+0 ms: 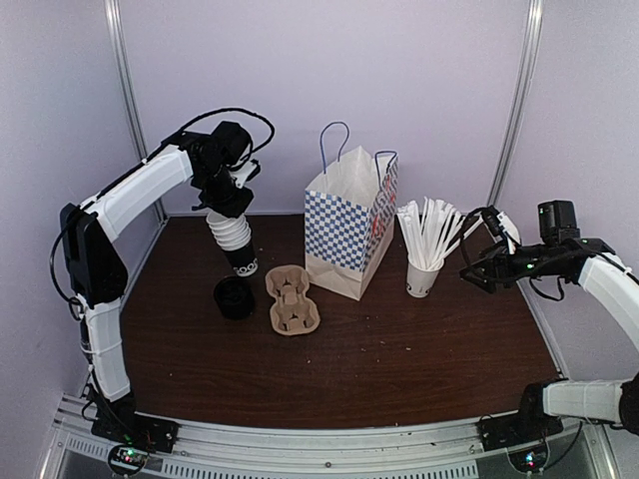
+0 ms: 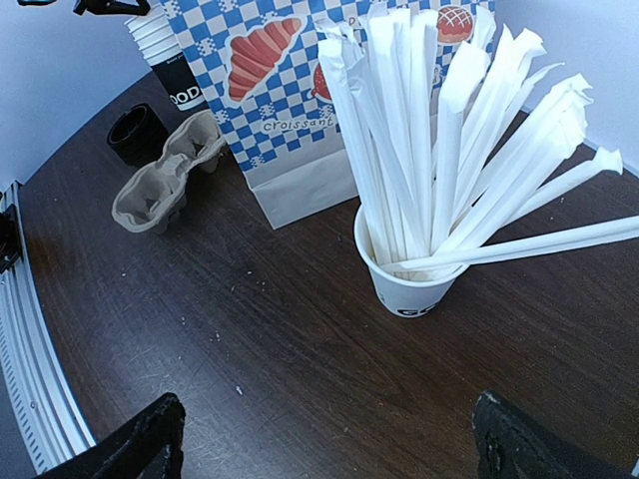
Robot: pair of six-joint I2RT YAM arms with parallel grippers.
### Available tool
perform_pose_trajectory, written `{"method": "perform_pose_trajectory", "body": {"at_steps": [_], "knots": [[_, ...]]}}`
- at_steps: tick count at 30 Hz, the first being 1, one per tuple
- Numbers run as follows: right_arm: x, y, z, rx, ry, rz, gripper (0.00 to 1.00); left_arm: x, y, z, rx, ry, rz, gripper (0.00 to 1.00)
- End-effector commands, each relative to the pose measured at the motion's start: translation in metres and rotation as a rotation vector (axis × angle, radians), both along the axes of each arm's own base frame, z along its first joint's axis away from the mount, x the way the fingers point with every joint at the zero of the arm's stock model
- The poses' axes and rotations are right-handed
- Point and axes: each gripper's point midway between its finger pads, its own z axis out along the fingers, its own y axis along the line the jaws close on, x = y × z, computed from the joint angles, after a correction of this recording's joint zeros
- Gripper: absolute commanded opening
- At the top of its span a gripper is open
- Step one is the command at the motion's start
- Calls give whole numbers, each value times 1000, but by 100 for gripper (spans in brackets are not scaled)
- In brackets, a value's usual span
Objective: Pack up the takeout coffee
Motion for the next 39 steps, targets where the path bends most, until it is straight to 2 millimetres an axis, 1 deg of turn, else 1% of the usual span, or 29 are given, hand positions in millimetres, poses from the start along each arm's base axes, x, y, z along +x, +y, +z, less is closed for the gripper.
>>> {"method": "perform_pose_trajectory", "body": {"at_steps": [1,3,5,14,17,18,21,26,29,31,33,36,39], "knots": [[-3,0,0,-15,-17,1,100,-1,2,14,-8,-31,-9,0],[-3,0,0,-15,-19,1,100,-3,0,5,-13,-5,-11,0],[-3,0,1,-13,-21,1,100,-5,-3,0,-22,12,-17,0],[-3,0,2,-10,-21,2,100,-9,-5,-15,-29,58,-20,1],[-3,0,1,-11,-20,3,100,-10,-7,-17,-38,69,-22,24],[-3,0,1,-11,-19,3,100,-11,-8,-17,-42,74,-24,29],[-3,0,2,-11,-21,3,100,-14,-10,-20,-53,91,-32,39],[-4,0,1,-13,-22,4,100,-21,-16,-27,-84,133,-51,45],[-4,0,1,-14,-24,5,100,-27,-22,-31,-113,166,-72,45],[-4,0,1,-16,-25,5,100,-32,-26,-32,-135,188,-84,44],[-4,0,1,-17,-24,5,100,-35,-27,-28,-139,178,-81,43],[-5,0,1,-18,-25,6,100,-34,-24,-12,-145,114,-72,44],[-4,0,1,-18,-26,6,100,-30,-14,-3,-110,67,-39,46]]}}
